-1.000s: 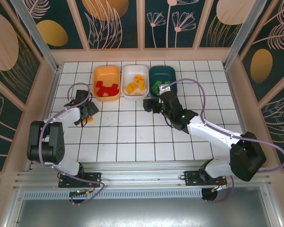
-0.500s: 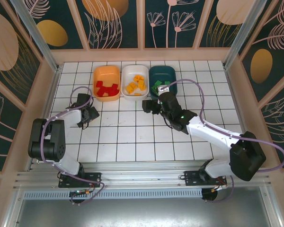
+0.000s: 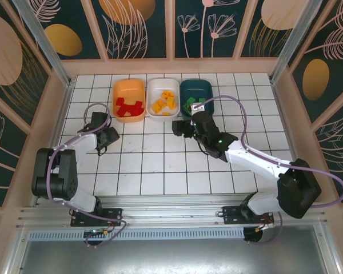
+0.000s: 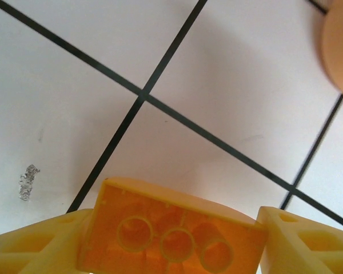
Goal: Sort the legos into containers by color
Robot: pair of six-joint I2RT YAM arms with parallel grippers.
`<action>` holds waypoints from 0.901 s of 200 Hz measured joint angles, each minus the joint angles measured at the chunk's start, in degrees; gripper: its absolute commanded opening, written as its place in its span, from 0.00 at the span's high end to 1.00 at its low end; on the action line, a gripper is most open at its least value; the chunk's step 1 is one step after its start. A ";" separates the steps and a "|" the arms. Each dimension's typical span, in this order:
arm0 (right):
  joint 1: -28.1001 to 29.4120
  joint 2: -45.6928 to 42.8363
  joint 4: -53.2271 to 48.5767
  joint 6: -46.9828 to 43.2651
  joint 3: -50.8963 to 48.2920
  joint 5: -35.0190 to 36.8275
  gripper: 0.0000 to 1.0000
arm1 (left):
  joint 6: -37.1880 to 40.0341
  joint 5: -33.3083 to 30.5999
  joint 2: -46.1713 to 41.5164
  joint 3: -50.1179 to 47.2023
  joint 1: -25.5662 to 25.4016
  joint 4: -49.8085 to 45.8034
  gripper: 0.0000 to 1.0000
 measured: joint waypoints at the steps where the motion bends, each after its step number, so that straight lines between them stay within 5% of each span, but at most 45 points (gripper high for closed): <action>1: 0.00 0.00 0.00 0.00 0.00 0.00 0.11 | 0.00 0.02 -0.09 -0.02 0.00 -0.02 0.35; 40: 0.00 0.00 0.02 -0.02 0.00 0.61 0.11 | -0.63 2.58 -3.58 0.31 -1.70 -0.39 0.34; 79: -1.38 0.00 0.02 0.00 -0.04 1.27 0.11 | -1.33 4.07 -1.05 10.12 -9.99 -3.67 0.33; 153: -5.55 -1.03 -1.99 1.33 -2.95 1.25 0.11 | -0.85 8.41 25.68 45.75 -17.70 -2.14 0.33; 180: -5.77 -3.85 -4.15 1.29 -2.95 1.51 0.10 | -0.44 9.79 32.96 52.13 -18.71 -2.97 0.21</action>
